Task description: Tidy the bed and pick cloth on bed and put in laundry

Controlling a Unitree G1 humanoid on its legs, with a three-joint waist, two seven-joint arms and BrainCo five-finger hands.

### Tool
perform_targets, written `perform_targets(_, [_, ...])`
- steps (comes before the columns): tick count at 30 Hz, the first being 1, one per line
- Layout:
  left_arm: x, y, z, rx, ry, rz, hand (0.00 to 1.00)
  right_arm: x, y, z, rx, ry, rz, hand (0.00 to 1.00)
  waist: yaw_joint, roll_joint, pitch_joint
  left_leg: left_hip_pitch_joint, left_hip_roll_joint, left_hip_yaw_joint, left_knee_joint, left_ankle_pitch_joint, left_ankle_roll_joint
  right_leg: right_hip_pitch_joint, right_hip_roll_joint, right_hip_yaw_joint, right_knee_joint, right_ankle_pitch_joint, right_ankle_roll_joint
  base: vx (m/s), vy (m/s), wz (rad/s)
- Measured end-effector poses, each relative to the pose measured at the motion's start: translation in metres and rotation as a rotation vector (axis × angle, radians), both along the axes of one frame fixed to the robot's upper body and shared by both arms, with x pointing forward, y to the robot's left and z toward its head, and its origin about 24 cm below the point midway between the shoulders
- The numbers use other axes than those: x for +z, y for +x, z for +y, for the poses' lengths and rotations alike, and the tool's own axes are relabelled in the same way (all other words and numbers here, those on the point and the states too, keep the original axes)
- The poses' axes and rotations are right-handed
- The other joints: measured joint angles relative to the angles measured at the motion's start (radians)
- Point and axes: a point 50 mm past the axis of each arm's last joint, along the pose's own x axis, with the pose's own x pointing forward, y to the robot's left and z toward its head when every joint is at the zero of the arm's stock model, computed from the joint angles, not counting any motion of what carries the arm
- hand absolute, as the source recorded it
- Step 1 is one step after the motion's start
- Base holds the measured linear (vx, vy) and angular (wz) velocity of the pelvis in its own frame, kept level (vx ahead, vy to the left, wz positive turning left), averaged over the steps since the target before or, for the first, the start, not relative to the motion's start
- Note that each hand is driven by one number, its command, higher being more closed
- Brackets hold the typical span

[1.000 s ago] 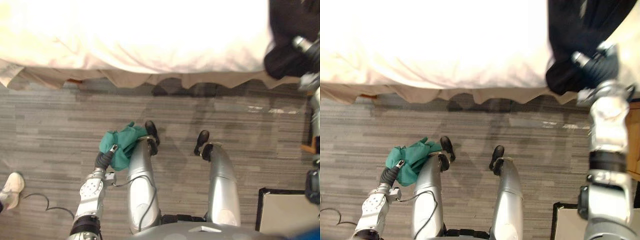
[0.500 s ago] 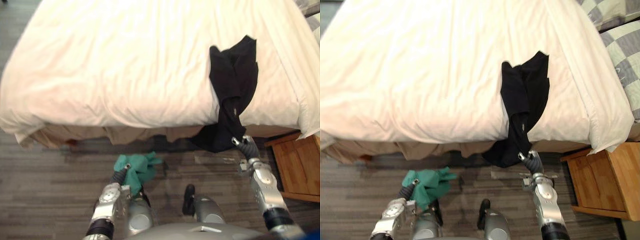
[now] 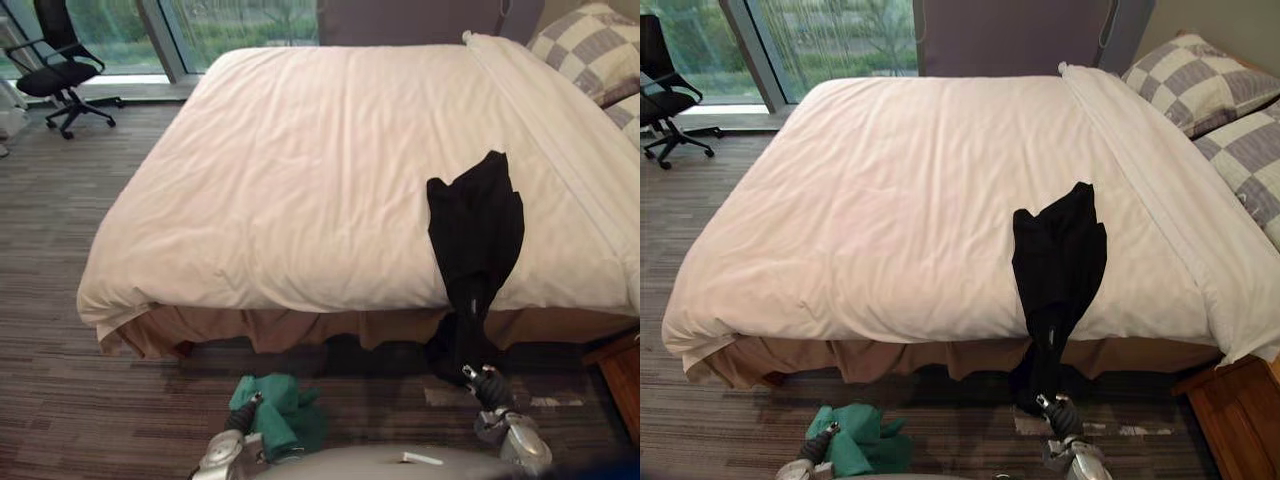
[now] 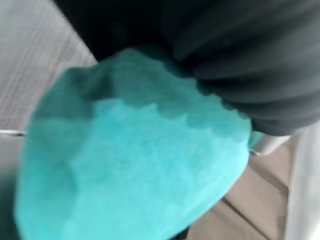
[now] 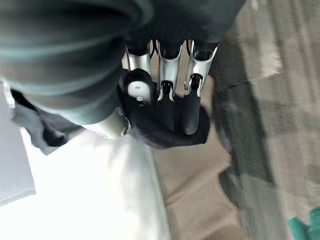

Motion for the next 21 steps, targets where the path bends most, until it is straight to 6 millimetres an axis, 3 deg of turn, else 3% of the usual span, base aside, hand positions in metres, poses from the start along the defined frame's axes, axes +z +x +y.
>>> perform_targets(4, [-0.003,-0.008,-0.005,0.071,-0.027,-0.006,1.00,-0.011,-0.030,0.003,-0.006,0.026,0.095,1.00,0.001,-0.002,-0.003,-0.013,-0.033,-0.076,-0.001,-0.004,0.005,-0.001,-0.036,-0.023,0.093,-0.080,0.009,-0.04,0.024,0.64])
perform_targets(6, [-0.004,-0.007,-0.006,0.072,-0.037,-0.004,1.00,-0.018,-0.057,0.015,-0.009,0.072,0.160,1.00,-0.020,-0.021,-0.001,-0.043,-0.069,-0.192,-0.001,0.005,0.025,-0.005,0.025,0.115,0.141,-0.177,-0.011,-0.03,-0.073,1.59])
perform_targets(8, [-0.004,-0.004,-0.012,0.099,-0.072,-0.022,1.00,-0.021,-0.066,0.023,-0.017,0.096,0.179,1.00,-0.015,-0.027,-0.012,-0.054,-0.094,-0.241,-0.001,0.011,0.033,0.000,0.038,0.143,0.154,-0.212,-0.015,0.04,-0.058,1.16])
perform_targets(10, [-0.004,-0.003,-0.013,0.148,-0.089,-0.032,1.00,-0.021,-0.063,0.027,-0.008,0.106,0.171,1.00,0.019,-0.034,-0.014,-0.054,-0.120,-0.273,-0.001,0.025,0.044,0.023,0.019,0.118,0.155,-0.220,-0.005,0.10,-0.032,0.66])
perform_targets(12, [-0.005,-0.005,-0.015,0.192,-0.117,-0.035,1.00,-0.021,-0.054,0.037,0.010,0.131,0.147,1.00,0.024,-0.043,-0.012,-0.057,-0.160,-0.353,-0.001,0.034,0.052,0.081,0.000,0.071,0.149,-0.208,-0.012,0.11,-0.034,1.06])
perform_targets(17, [-0.004,-0.006,-0.013,0.310,-0.205,-0.103,1.00,-0.014,-0.021,0.054,0.102,0.175,0.027,1.00,0.058,-0.050,-0.004,-0.058,-0.172,-0.426,-0.001,0.040,0.059,0.108,0.008,0.069,0.158,-0.185,-0.041,0.07,-0.038,0.64])
perform_targets(21, [0.000,-0.002,-0.010,0.366,-0.272,-0.217,1.00,-0.003,0.003,0.061,0.156,0.256,-0.100,1.00,0.062,-0.053,0.027,-0.058,-0.191,-0.514,-0.003,0.050,0.065,0.132,0.007,0.024,0.189,-0.182,-0.047,0.03,-0.080,0.70])
